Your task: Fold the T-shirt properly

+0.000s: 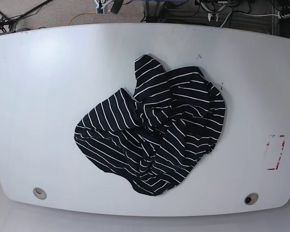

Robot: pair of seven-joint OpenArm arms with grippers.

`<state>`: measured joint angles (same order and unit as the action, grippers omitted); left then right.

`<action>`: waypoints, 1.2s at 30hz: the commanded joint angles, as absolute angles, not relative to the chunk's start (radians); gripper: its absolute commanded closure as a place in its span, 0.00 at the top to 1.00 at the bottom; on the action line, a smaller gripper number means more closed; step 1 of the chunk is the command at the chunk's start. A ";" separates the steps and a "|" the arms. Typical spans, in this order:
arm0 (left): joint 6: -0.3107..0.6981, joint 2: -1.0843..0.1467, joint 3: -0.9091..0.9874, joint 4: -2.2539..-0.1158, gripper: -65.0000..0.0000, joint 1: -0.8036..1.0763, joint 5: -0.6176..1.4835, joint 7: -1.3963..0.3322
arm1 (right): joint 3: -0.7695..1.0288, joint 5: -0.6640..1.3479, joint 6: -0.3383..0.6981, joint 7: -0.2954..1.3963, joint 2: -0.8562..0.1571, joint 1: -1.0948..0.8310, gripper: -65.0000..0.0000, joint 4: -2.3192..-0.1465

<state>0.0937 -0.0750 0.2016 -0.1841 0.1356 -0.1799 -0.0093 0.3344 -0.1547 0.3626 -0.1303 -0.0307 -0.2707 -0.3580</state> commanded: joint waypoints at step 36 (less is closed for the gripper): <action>0.093 -0.073 0.179 -0.283 0.57 0.196 -0.194 -0.007 | 0.257 -0.157 0.363 -0.131 -0.027 -0.272 0.10 -0.406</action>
